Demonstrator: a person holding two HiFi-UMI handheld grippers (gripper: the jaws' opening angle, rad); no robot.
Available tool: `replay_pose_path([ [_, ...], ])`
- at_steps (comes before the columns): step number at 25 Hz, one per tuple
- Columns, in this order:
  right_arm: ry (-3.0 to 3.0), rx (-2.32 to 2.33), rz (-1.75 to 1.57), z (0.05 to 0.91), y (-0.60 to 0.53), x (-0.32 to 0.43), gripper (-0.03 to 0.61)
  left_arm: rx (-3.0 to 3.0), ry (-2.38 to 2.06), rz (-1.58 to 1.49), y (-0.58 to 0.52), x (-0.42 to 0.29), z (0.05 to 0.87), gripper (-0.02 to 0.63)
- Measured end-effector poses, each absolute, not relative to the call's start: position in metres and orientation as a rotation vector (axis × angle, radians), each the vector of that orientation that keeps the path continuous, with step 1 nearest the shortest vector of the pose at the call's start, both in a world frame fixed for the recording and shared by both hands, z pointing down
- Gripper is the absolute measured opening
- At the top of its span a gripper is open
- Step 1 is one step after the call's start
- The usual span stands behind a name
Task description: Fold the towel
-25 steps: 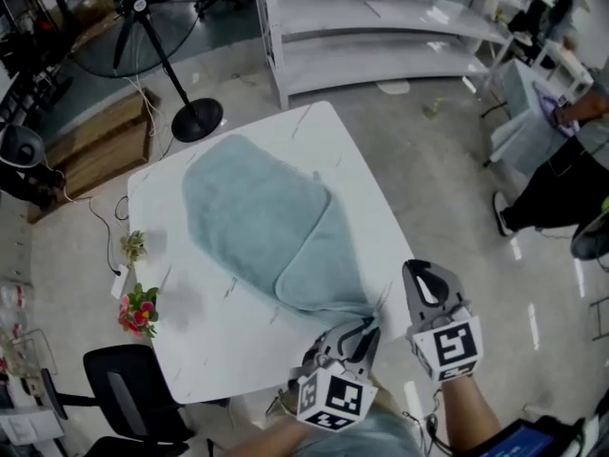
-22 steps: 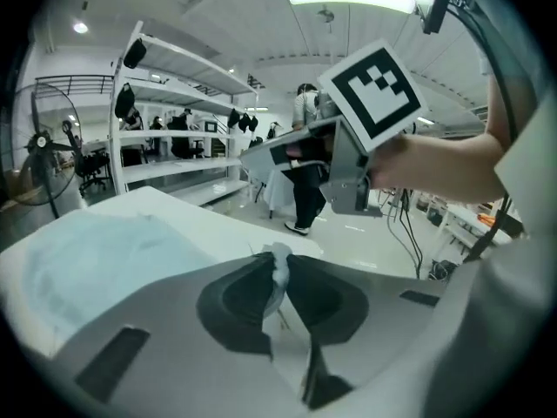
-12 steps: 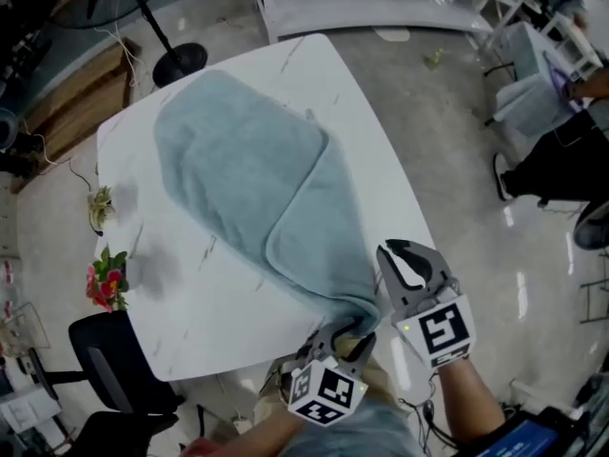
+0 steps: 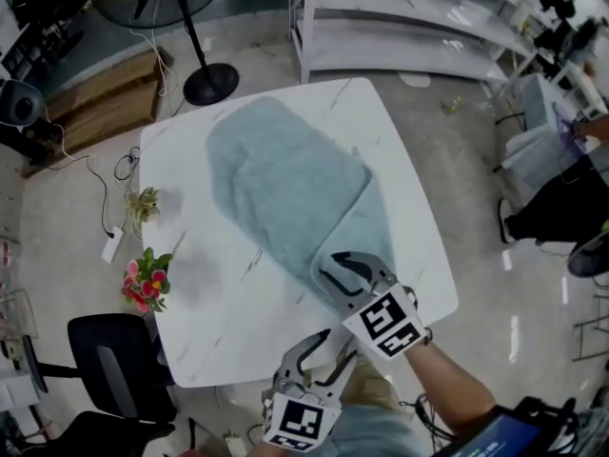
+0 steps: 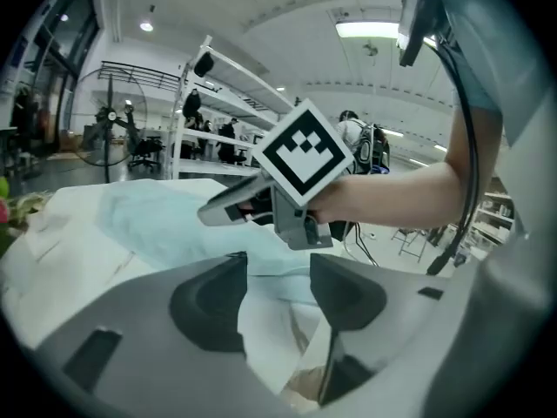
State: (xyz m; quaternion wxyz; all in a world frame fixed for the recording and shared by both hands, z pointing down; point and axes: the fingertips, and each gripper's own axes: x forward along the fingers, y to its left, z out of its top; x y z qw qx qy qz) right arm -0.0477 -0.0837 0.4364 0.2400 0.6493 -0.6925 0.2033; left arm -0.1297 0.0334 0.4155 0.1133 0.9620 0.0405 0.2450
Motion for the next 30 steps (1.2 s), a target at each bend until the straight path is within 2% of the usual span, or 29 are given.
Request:
replay_pose_path([
  [2, -1.889, 1.786, 0.588, 0.45, -0.093, -0.056, 0.136, 2.816, 0.036, 0.709, 0.014, -0.142, 0.419, 0.23],
  [6, -1.783, 1.799, 0.635, 0.482, -0.103, -0.061, 0.199, 2.768, -0.065, 0.735, -0.013, -0.163, 0.43, 0.229],
  [8, -1.688, 1.802, 0.658, 0.499, -0.1, -0.056, 0.2, 2.761, -0.085, 0.745, -0.021, -0.17, 0.435, 0.227],
  [10, -1.615, 1.818, 0.692, 0.509, -0.096, -0.05, 0.172, 2.762, -0.097, 0.75, -0.028, -0.175, 0.436, 0.222],
  [12, -1.573, 1.854, 0.7, 0.51, -0.094, -0.044, 0.084, 2.767, -0.105, 0.747, -0.033, -0.178, 0.436, 0.218],
  [13, -1.56, 1.879, 0.688, 0.507, -0.094, -0.041, 0.063, 2.772, -0.106, 0.742, -0.036, -0.178, 0.436, 0.216],
  [21, -1.505, 2.11, 0.588, 0.432, -0.064, 0.003, 0.058, 2.838, -0.005, 0.672, -0.031, -0.162, 0.406, 0.213],
  [26, -1.377, 2.318, 0.558, 0.384, 0.011, 0.068, 0.058, 2.903, 0.121, 0.63, -0.004, -0.13, 0.38, 0.213],
  [30, -1.325, 2.411, 0.599, 0.39, 0.083, 0.115, 0.058, 2.92, 0.158, 0.633, 0.024, -0.106, 0.377, 0.213],
])
